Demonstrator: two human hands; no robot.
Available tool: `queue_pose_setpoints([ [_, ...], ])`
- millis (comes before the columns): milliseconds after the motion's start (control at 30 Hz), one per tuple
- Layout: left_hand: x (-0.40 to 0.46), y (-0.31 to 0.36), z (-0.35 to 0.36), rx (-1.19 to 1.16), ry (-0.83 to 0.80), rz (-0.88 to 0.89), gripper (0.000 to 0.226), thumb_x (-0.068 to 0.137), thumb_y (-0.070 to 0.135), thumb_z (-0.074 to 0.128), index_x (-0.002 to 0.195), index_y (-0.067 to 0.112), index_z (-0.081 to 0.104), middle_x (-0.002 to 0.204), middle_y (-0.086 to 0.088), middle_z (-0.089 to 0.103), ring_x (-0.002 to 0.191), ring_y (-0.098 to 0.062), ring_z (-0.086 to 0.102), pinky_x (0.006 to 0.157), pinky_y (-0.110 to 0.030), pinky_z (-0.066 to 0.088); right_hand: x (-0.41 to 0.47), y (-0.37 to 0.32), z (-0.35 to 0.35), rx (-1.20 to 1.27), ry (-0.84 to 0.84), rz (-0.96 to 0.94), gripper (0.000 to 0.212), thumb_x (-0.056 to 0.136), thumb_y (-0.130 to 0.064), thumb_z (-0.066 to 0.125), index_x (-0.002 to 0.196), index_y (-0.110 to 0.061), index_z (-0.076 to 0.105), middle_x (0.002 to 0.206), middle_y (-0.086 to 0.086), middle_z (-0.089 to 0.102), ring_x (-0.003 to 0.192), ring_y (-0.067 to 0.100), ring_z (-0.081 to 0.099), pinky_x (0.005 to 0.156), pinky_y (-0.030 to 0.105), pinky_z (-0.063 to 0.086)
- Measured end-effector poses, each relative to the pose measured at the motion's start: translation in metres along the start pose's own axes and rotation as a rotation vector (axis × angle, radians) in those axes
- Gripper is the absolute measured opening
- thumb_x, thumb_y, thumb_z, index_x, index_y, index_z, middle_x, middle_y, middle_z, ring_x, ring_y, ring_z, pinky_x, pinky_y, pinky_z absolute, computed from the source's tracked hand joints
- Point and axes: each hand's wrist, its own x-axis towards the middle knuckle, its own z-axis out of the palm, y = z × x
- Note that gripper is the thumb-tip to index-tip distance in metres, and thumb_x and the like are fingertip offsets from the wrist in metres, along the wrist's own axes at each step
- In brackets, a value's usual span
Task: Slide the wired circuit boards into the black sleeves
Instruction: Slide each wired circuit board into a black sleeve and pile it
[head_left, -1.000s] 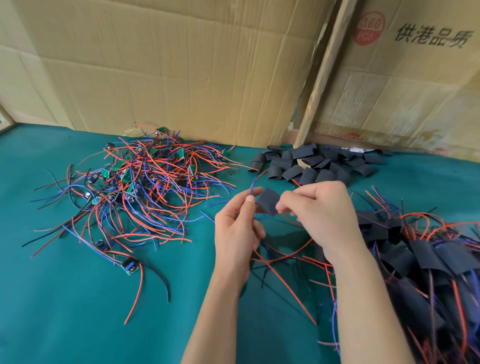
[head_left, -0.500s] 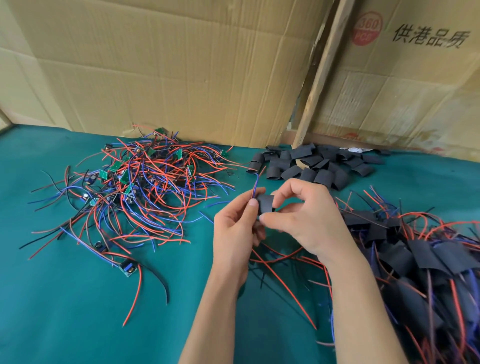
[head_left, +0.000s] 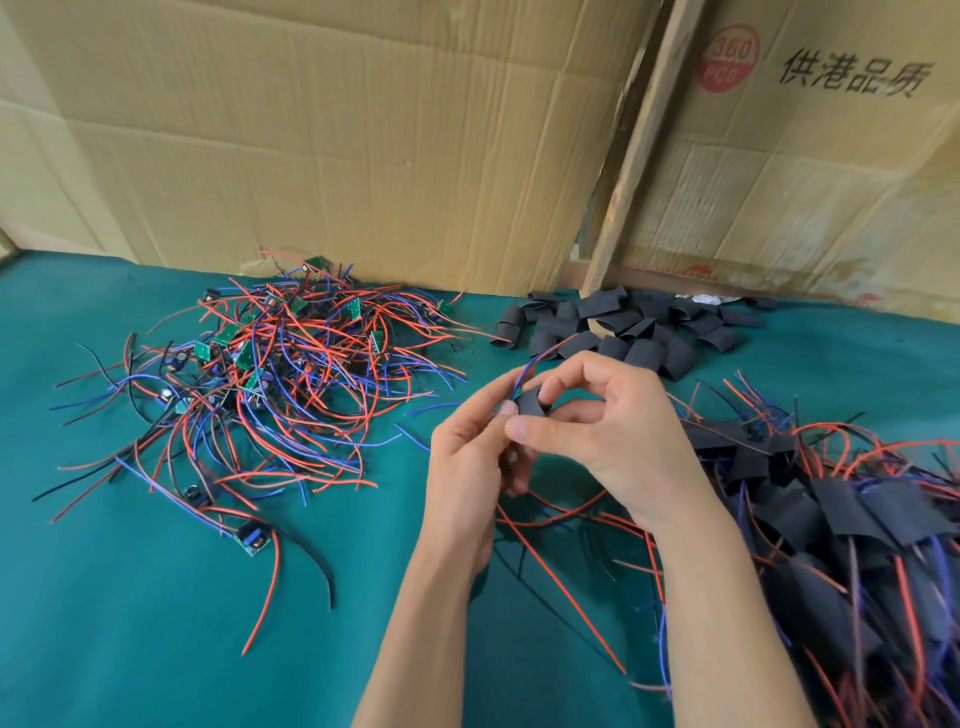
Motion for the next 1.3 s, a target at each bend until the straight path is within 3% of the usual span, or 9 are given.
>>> queue_pose_setpoints([
  [67, 0.0, 0.0, 0.0, -0.007, 0.0, -0.007, 0.033, 0.101, 0.003, 0.048, 0.116, 0.019, 0.073, 0.055, -0.002, 0.051, 0.042, -0.011, 0.04, 0.039, -0.019, 0.032, 0.0, 0.0, 0.0, -0.002, -0.005, 0.016, 0.035, 0.062, -0.03, 0.092, 0.077, -0.019, 0.062, 0.078, 0.01, 0.076, 0.068, 0.031, 0.075, 0.077, 0.053, 0.059],
  [133, 0.0, 0.0, 0.001, -0.011, -0.006, -0.002, 0.032, 0.102, 0.003, 0.047, 0.116, 0.019, 0.072, 0.054, -0.002, 0.05, 0.041, -0.01, 0.038, 0.038, -0.019, 0.03, 0.001, 0.0, 0.002, 0.015, 0.032, 0.019, 0.033, 0.064, -0.031, 0.091, 0.076, -0.017, 0.063, 0.07, 0.009, 0.074, 0.065, 0.029, 0.075, 0.068, 0.045, 0.061],
  [267, -0.001, 0.001, 0.0, 0.019, -0.024, 0.025, 0.035, 0.105, 0.01, 0.044, 0.111, 0.027, 0.074, 0.053, 0.0, 0.046, 0.042, -0.012, 0.037, 0.039, -0.02, 0.028, 0.005, 0.004, -0.001, 0.207, 0.368, 0.042, 0.023, 0.08, -0.006, 0.084, 0.077, -0.011, 0.061, 0.064, 0.009, 0.071, 0.057, 0.022, 0.072, 0.053, 0.025, 0.055],
  [367, -0.001, 0.001, -0.001, 0.042, -0.039, 0.021, 0.035, 0.105, 0.01, 0.044, 0.11, 0.027, 0.074, 0.053, 0.001, 0.045, 0.042, -0.013, 0.036, 0.041, -0.021, 0.027, 0.006, 0.005, -0.013, 0.474, 0.6, 0.103, 0.02, 0.088, -0.005, 0.077, 0.081, -0.009, 0.059, 0.057, 0.0, 0.066, 0.055, 0.013, 0.069, 0.053, 0.02, 0.053],
  [433, -0.001, 0.0, -0.002, 0.044, -0.068, 0.014, 0.034, 0.105, 0.009, 0.044, 0.11, 0.024, 0.074, 0.053, 0.0, 0.042, 0.042, -0.013, 0.033, 0.041, -0.021, 0.028, 0.006, 0.007, -0.017, 0.608, 0.662, 0.153, 0.02, 0.091, -0.006, 0.075, 0.083, -0.01, 0.057, 0.055, -0.002, 0.065, 0.054, 0.009, 0.068, 0.053, 0.017, 0.052],
  [567, -0.002, 0.001, -0.003, 0.047, -0.167, 0.005, 0.027, 0.099, 0.017, 0.049, 0.11, 0.021, 0.074, 0.051, -0.001, 0.041, 0.04, -0.014, 0.03, 0.039, -0.019, 0.03, 0.008, 0.008, -0.009, 0.678, 0.647, 0.216, 0.015, 0.093, -0.008, 0.073, 0.088, -0.011, 0.058, 0.063, 0.003, 0.065, 0.054, 0.009, 0.067, 0.053, 0.017, 0.051],
  [733, -0.003, 0.001, -0.003, 0.081, -0.216, -0.012, 0.029, 0.095, 0.023, 0.05, 0.111, 0.019, 0.074, 0.05, -0.001, 0.041, 0.038, -0.015, 0.03, 0.04, -0.02, 0.03, 0.008, 0.007, -0.008, 0.757, 0.529, 0.271, 0.015, 0.094, -0.011, 0.071, 0.082, -0.014, 0.063, 0.065, -0.004, 0.066, 0.057, 0.006, 0.067, 0.054, 0.016, 0.052],
  [933, -0.003, 0.001, -0.003, 0.089, -0.182, -0.013, 0.031, 0.104, 0.011, 0.045, 0.11, 0.018, 0.074, 0.052, -0.002, 0.041, 0.041, -0.014, 0.031, 0.04, -0.019, 0.03, 0.007, 0.003, -0.009, 0.796, 0.433, 0.26, 0.014, 0.094, -0.01, 0.07, 0.082, -0.013, 0.063, 0.062, -0.003, 0.063, 0.053, 0.007, 0.063, 0.05, 0.017, 0.049],
  [1300, -0.002, 0.001, -0.001, 0.075, -0.112, -0.017, 0.033, 0.105, 0.011, 0.044, 0.109, 0.022, 0.075, 0.052, -0.002, 0.044, 0.039, -0.013, 0.036, 0.038, -0.02, 0.029, 0.006, -0.002, -0.012, 0.796, 0.408, 0.127, 0.014, 0.093, -0.007, 0.068, 0.083, -0.016, 0.063, 0.069, -0.002, 0.062, 0.055, 0.011, 0.063, 0.053, 0.02, 0.05],
])
